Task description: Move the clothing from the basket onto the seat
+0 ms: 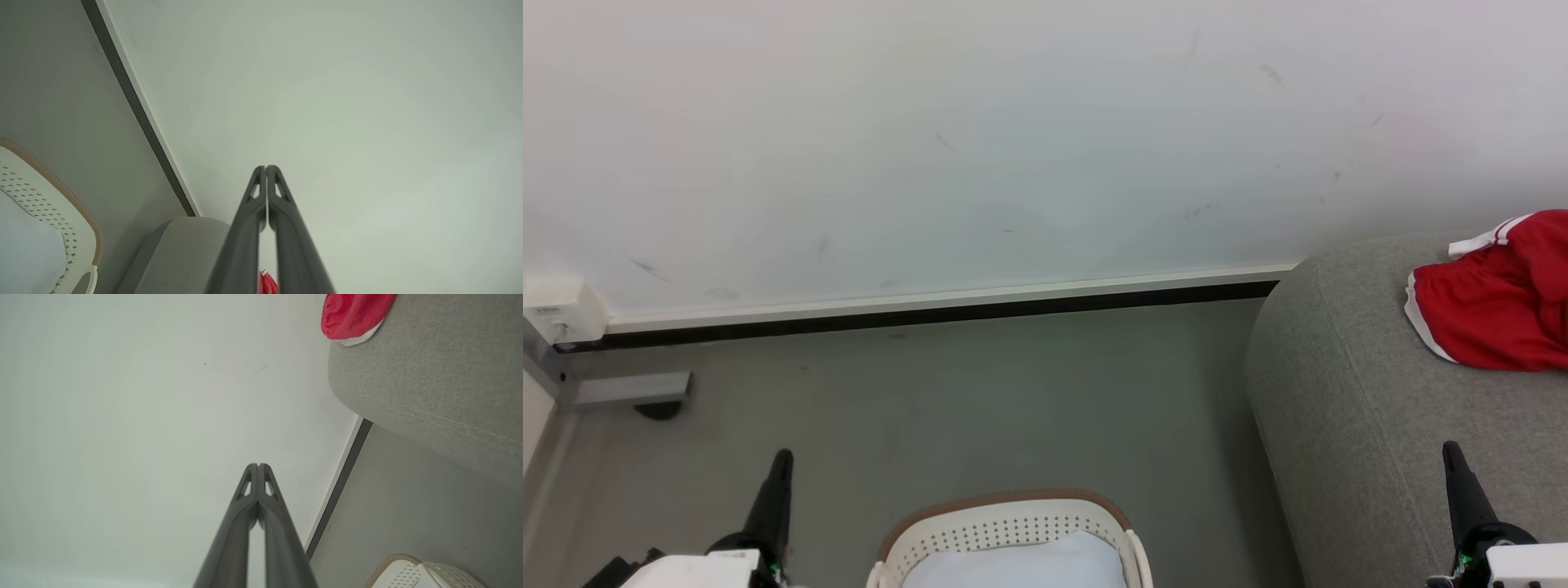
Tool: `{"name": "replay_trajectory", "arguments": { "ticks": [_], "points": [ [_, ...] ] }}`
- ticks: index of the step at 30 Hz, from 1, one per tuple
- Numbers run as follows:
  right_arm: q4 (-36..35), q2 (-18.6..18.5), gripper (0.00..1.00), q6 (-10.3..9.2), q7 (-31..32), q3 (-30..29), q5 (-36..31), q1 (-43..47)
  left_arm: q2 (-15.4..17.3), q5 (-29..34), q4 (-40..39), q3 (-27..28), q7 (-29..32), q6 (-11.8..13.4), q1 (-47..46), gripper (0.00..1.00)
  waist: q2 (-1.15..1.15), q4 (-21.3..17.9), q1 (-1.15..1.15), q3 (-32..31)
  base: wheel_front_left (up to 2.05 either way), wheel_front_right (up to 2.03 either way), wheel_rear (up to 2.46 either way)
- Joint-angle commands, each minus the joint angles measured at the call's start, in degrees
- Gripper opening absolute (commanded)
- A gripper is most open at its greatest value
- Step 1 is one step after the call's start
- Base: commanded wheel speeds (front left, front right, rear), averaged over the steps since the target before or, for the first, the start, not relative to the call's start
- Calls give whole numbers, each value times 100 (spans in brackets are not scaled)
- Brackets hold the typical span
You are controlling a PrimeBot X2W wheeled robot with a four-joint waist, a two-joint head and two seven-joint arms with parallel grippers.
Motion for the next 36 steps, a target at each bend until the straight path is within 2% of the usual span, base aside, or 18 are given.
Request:
{"name": "replay_trajectory", "arguments": {
  "ticks": [1,17,36],
  "points": [
    [-51,-25,0,-10,47,-35,132,-68,12,-112,-4,36,16,-40,-85,0,0,4,0,3,0,0,0],
    [-91,-10,0,-12,218,-149,712,-113,-14,-705,39,111,183,-114,-181,0,0,57,0,48,0,0,0],
    [-83,13,0,-12,225,-172,661,-113,-13,-695,36,108,180,-109,-176,0,0,57,0,48,0,0,0]
  ]
}}
